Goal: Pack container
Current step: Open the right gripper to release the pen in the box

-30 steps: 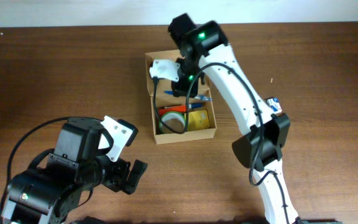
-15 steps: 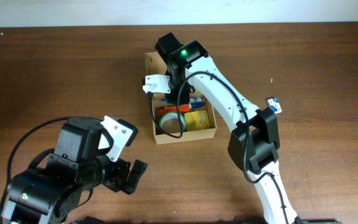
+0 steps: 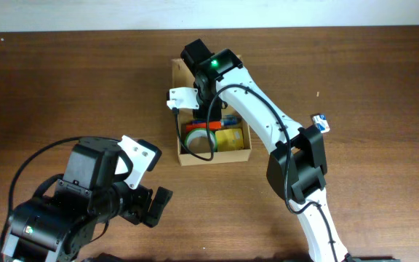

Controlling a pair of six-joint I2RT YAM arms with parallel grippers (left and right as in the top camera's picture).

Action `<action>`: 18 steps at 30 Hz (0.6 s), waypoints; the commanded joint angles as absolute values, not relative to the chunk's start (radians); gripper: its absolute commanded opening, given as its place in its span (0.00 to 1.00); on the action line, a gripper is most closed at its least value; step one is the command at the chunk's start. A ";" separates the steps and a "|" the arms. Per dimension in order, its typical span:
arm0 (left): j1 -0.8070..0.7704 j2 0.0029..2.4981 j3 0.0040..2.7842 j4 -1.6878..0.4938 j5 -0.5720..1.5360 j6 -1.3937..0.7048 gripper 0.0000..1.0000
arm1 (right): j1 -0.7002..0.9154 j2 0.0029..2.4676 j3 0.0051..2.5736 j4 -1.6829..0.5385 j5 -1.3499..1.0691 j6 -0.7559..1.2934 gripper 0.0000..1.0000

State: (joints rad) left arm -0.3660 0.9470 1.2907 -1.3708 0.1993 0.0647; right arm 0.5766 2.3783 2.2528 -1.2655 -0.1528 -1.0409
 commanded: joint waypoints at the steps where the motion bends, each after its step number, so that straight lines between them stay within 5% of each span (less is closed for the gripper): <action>1: -0.363 0.941 1.294 -1.370 0.214 0.084 1.00 | 0.582 2.378 2.246 -1.264 -0.145 -1.042 0.29; 18: -0.363 0.941 1.294 -1.370 0.214 0.084 1.00 | 0.567 2.141 2.263 -1.365 -0.140 -0.873 0.19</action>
